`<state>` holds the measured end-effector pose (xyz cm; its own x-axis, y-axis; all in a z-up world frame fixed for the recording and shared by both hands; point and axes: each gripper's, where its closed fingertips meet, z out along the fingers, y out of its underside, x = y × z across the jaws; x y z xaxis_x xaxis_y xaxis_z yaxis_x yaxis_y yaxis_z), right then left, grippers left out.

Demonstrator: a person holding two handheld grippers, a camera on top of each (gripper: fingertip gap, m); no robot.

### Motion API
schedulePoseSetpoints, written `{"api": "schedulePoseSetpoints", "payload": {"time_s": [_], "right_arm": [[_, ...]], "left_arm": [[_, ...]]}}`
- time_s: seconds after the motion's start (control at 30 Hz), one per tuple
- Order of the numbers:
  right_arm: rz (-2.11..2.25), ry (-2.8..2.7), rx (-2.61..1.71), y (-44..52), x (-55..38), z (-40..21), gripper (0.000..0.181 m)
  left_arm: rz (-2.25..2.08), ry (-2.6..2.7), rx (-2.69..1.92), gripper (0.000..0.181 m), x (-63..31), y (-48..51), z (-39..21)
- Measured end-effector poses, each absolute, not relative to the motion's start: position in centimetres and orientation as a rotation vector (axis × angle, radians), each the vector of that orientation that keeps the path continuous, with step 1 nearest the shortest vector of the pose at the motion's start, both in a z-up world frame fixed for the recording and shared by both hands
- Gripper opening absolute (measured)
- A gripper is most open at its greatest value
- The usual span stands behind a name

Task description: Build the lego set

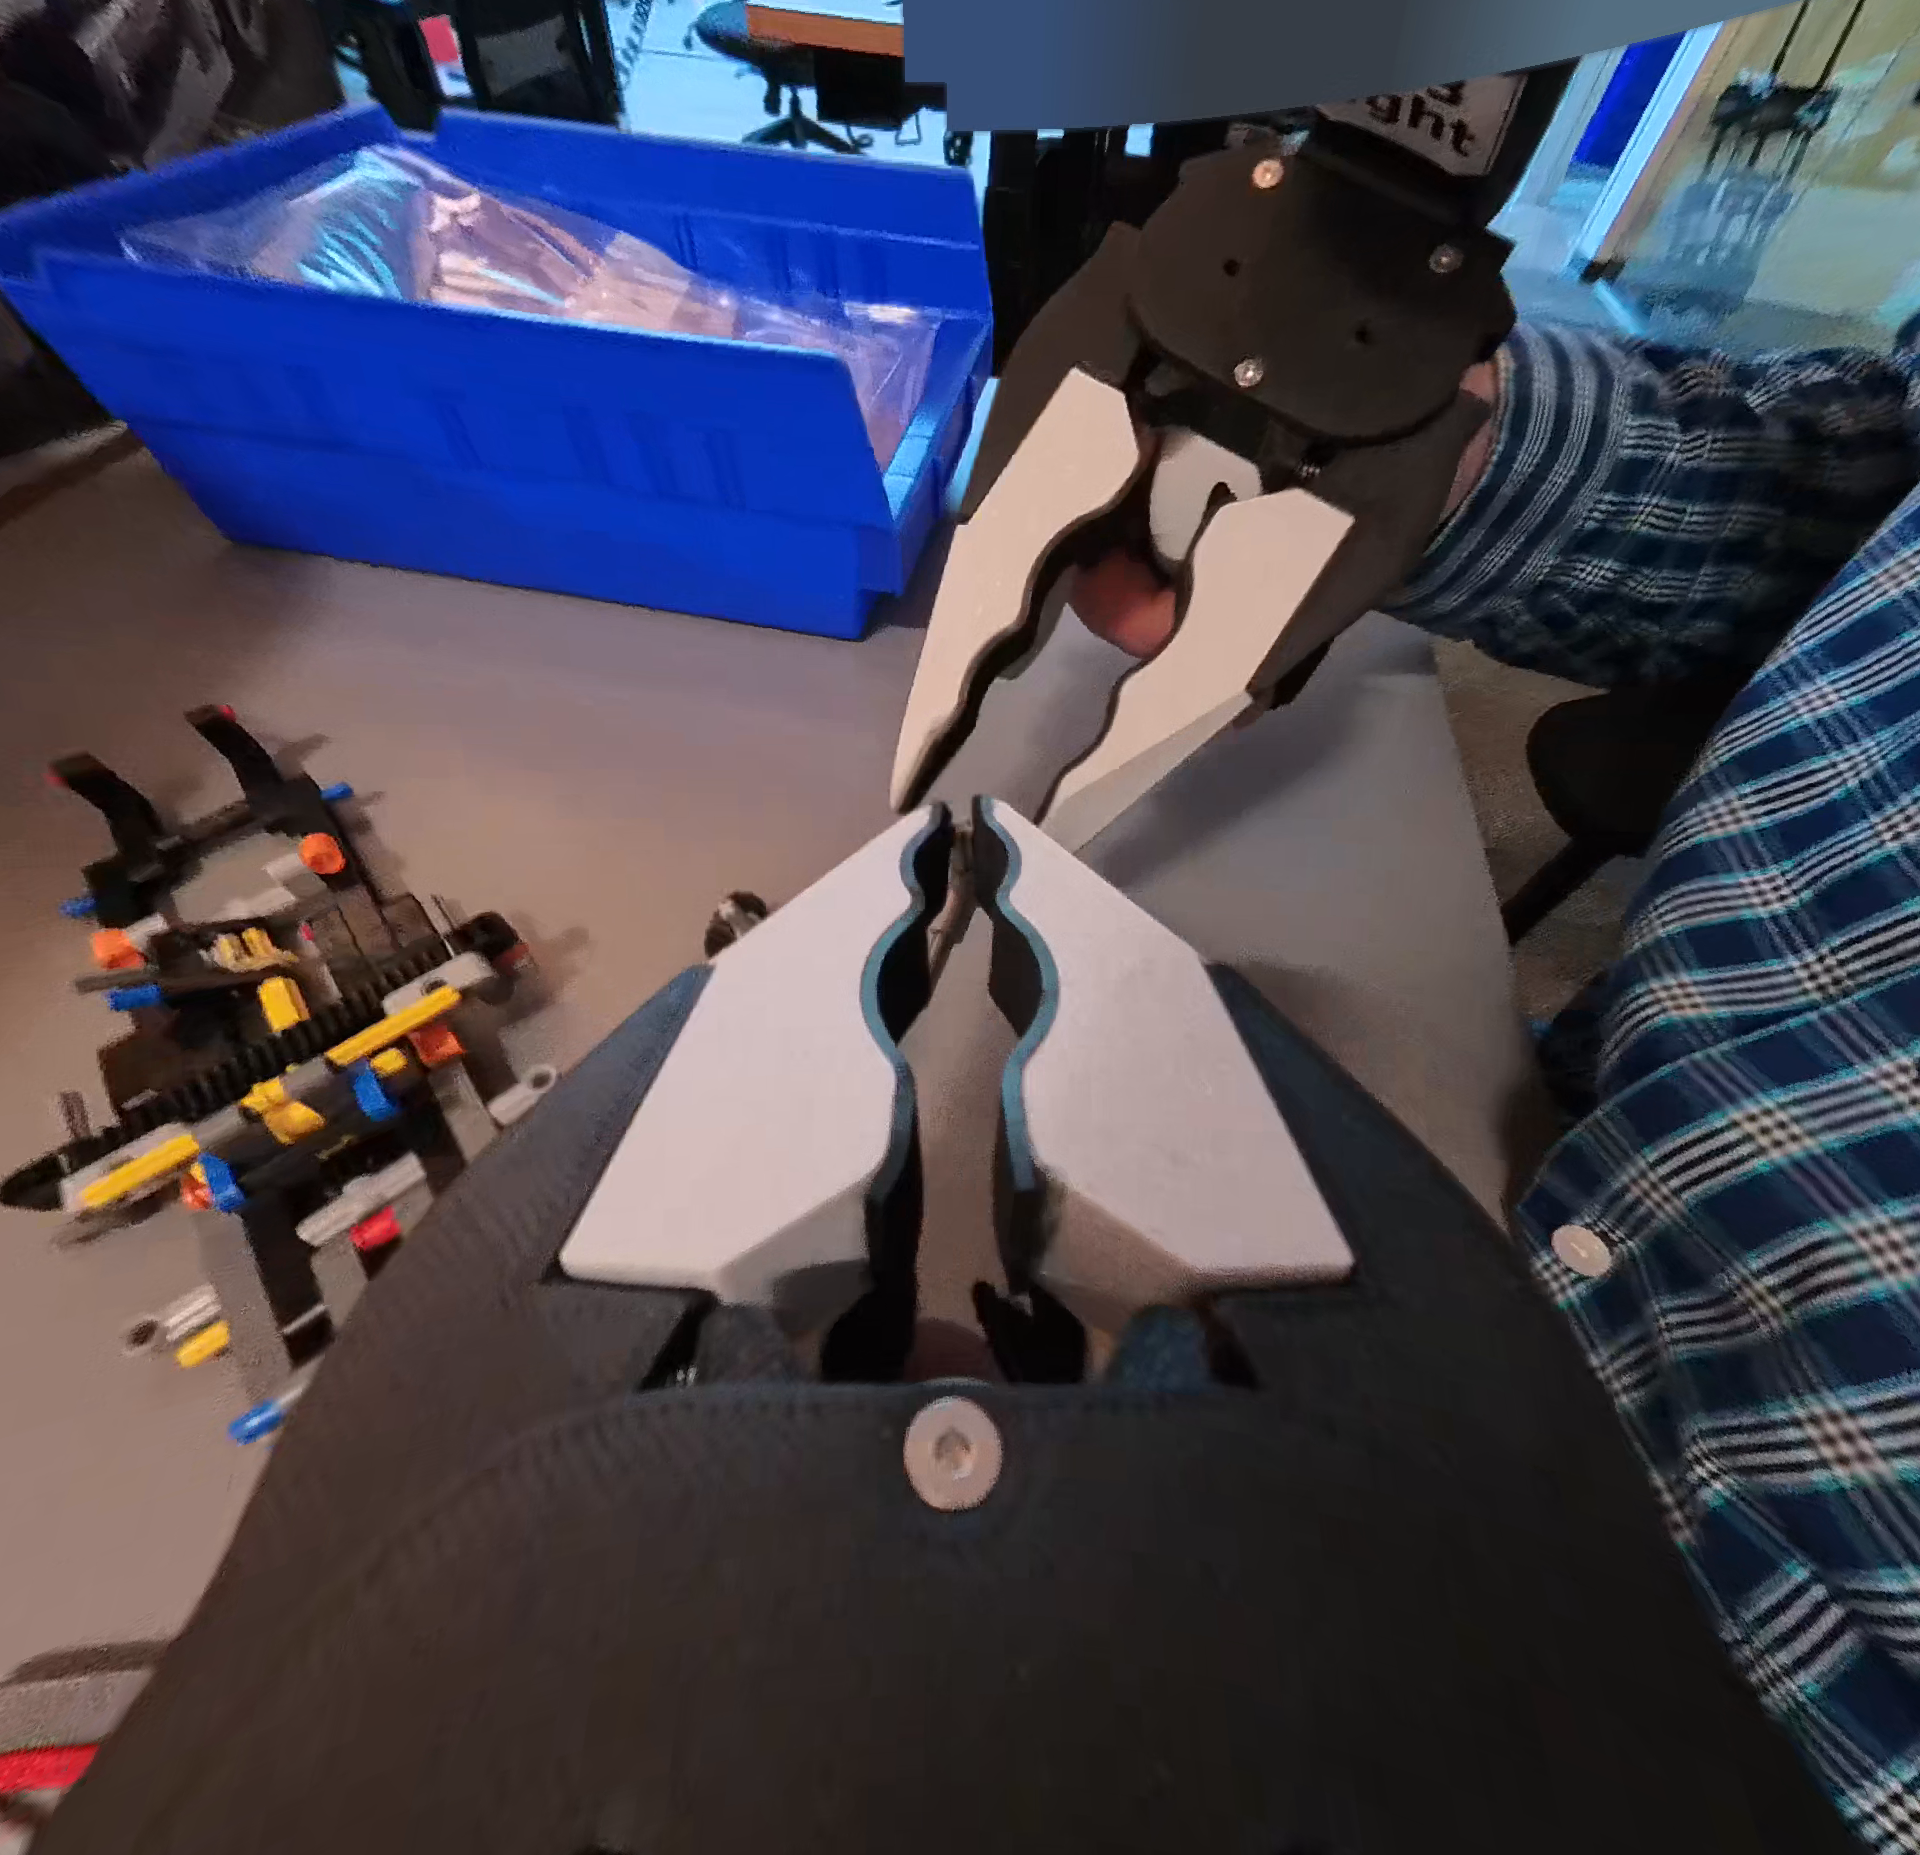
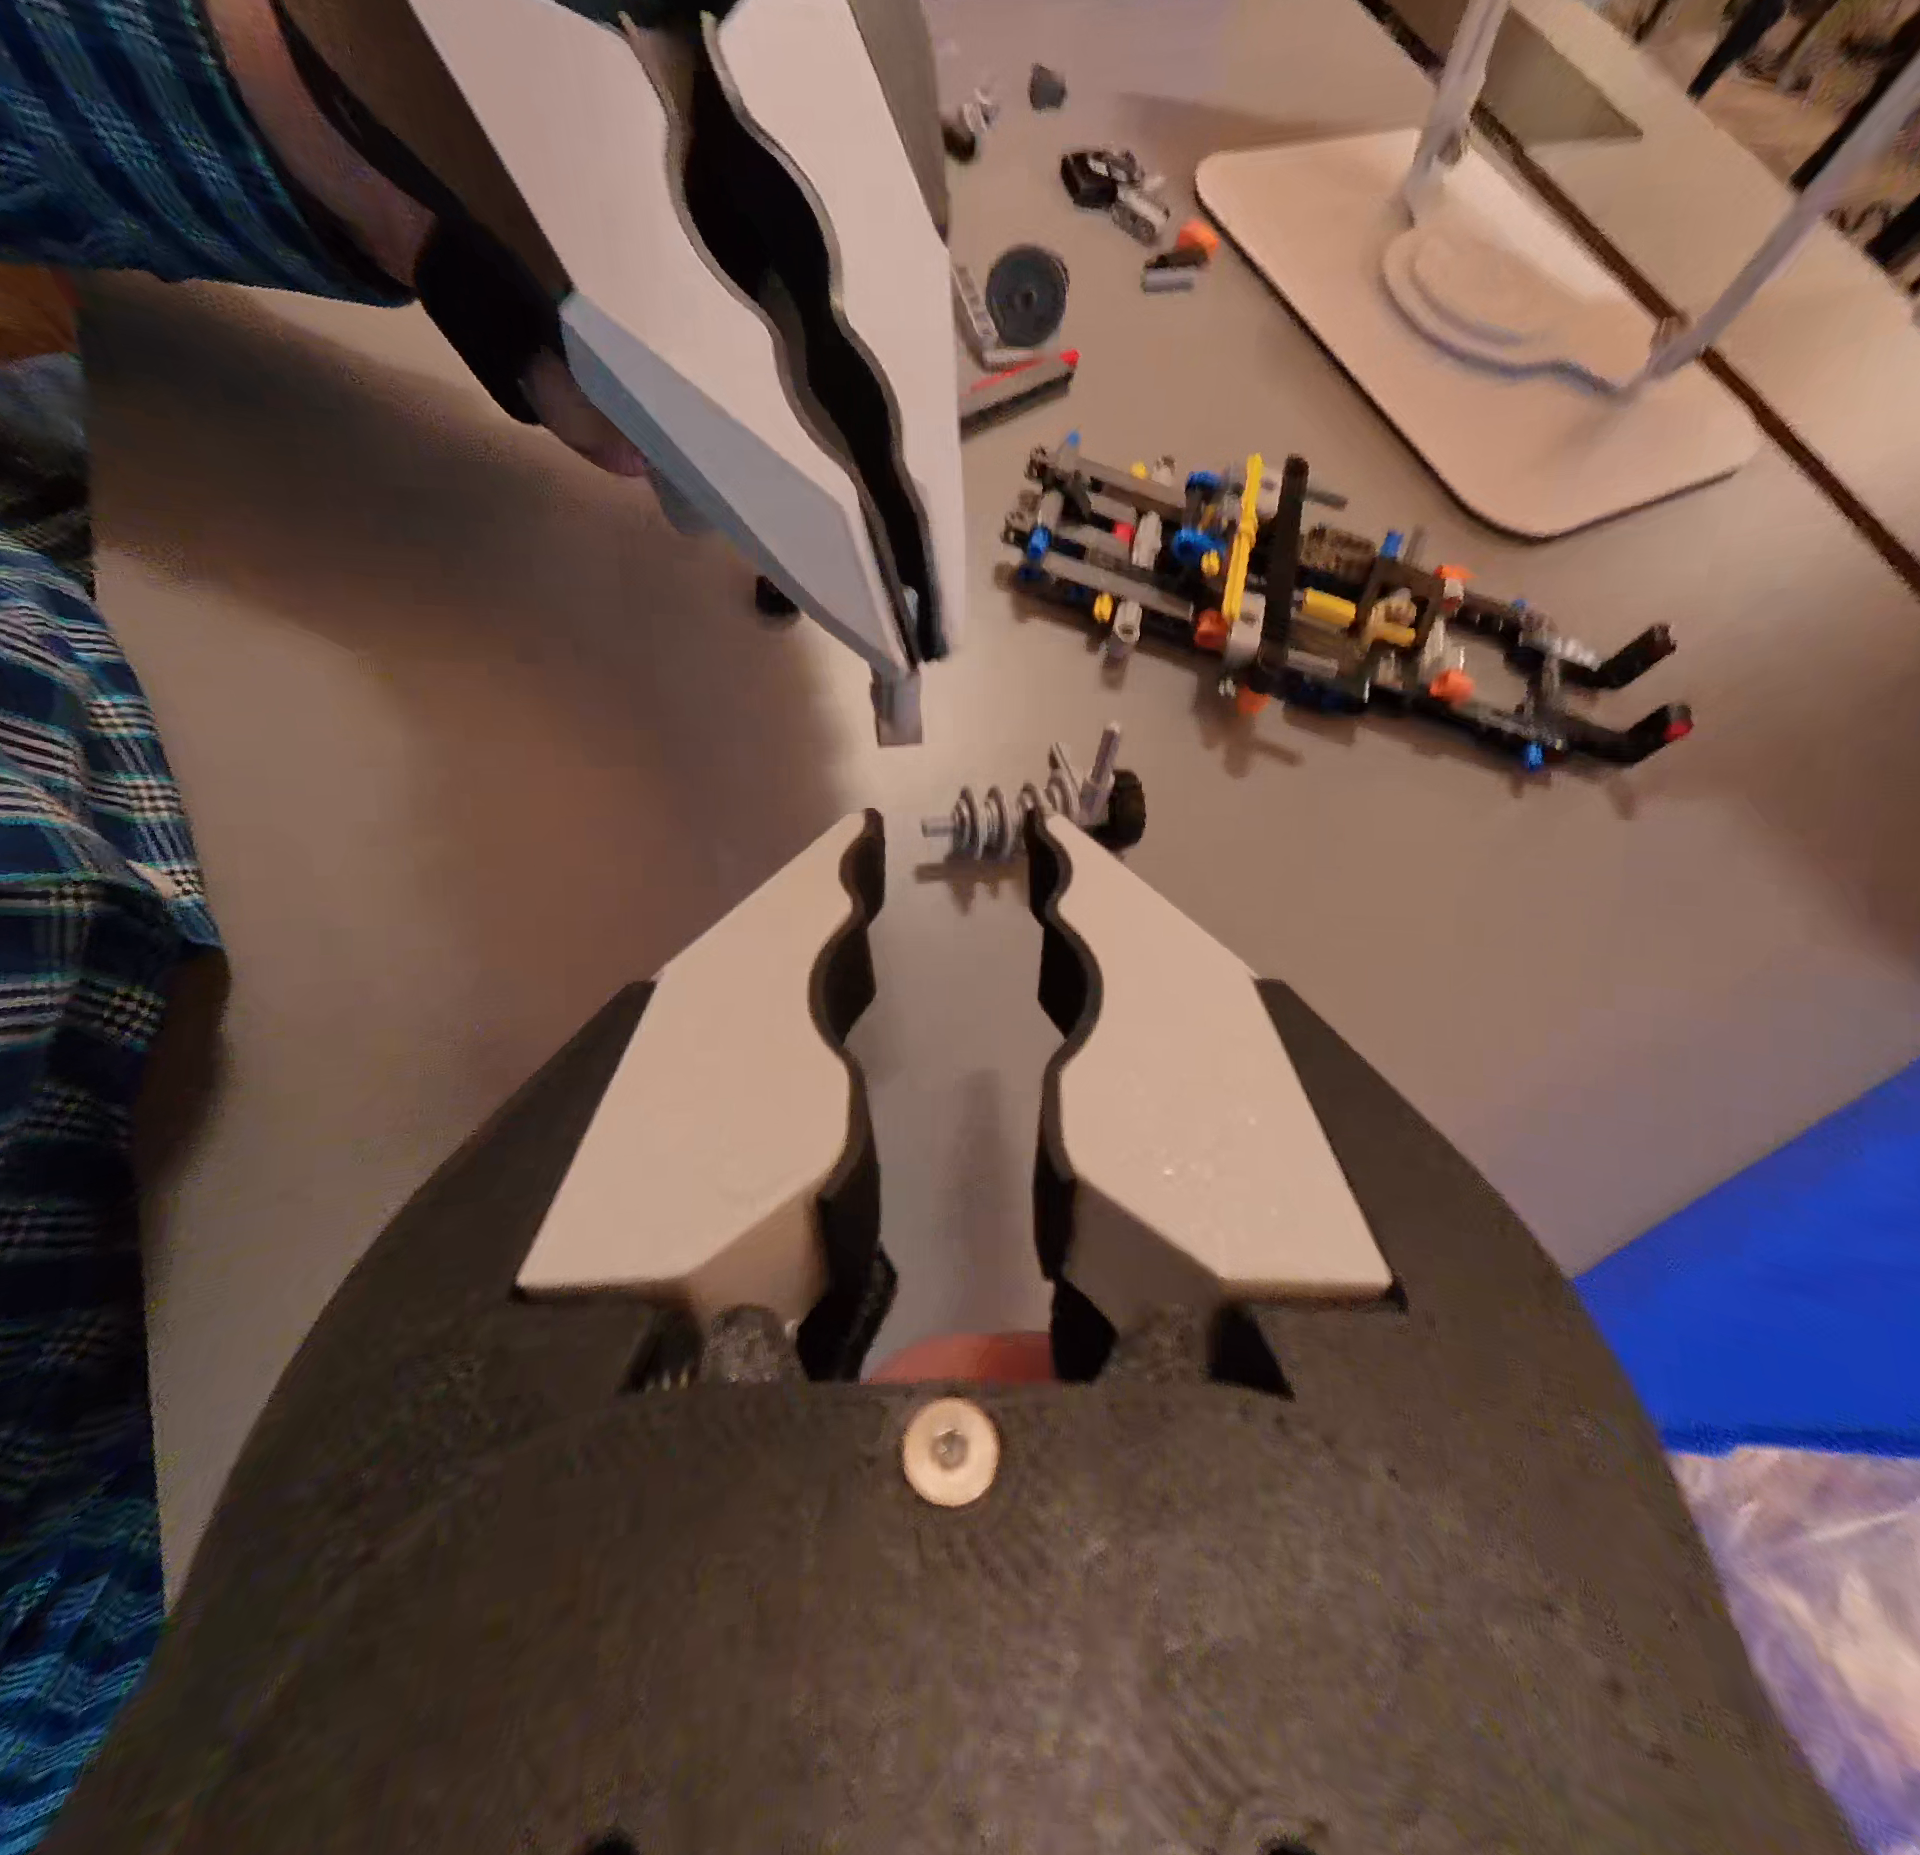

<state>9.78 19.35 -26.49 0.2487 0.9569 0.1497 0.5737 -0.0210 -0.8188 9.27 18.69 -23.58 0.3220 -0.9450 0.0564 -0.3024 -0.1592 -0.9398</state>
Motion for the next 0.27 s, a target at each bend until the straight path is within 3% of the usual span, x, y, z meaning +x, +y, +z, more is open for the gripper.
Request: {"api": "schedulePoseSetpoints", "payload": {"time_s": [0.03,0.17,0.2,0.27], "right_arm": [[0.59,-1.421,-1.728,19.5,9.9,-27.0,0.032],[0.572,-1.388,-1.785,20.3,9.8,-28.1,0.061],[0.587,-1.379,-1.786,20.3,9.7,-28.1,0.062],[0.638,-1.365,-1.766,20.2,9.3,-27.6,0.04]], "left_arm": [[-0.901,1.125,-1.67,0.001,9.2,18.8,-23.8],[-0.94,1.152,-1.703,0.001,9.4,18.6,-25.0],[-0.964,1.141,-1.718,0.001,9.5,18.7,-25.2],[-0.973,1.12,-1.729,0.001,9.5,19.0,-25.3]]}}
